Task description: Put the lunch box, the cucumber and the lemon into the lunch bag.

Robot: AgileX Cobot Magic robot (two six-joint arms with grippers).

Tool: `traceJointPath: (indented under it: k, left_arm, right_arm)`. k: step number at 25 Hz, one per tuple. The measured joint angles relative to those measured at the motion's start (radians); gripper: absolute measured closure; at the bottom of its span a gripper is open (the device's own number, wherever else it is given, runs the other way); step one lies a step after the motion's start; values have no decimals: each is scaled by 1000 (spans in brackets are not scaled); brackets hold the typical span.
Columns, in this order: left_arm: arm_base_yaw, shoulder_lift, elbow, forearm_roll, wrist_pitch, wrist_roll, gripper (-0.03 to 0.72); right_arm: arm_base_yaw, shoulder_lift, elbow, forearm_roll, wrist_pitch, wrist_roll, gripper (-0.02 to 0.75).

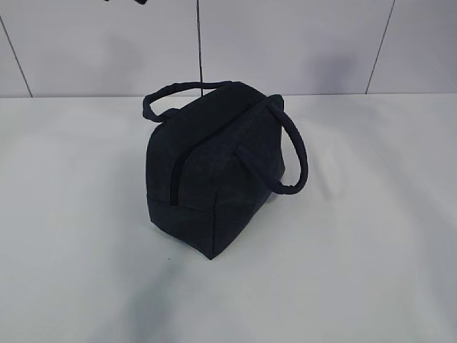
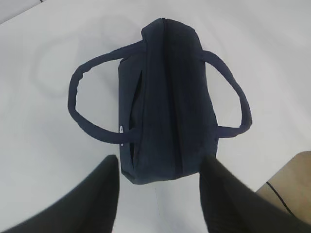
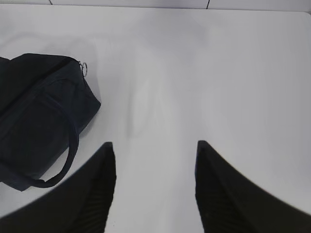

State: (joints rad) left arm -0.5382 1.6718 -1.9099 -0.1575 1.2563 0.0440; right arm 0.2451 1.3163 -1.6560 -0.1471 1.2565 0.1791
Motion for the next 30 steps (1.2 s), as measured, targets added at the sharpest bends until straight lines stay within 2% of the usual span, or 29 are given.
traceJointPath:
  k: [18,24,30]
  left_arm:
    - [0,-425,213,53,4,-2,316]
    - [0,-581,351,52,5,-2,316]
    - [0,-784,547,46,-15,-2,316]
  right_arm:
    - [0,-556,432,6,11,-6,332]
    - [0,-714,499,6,14,-6,332]
    - [0,-848,561,6,19,-6,332]
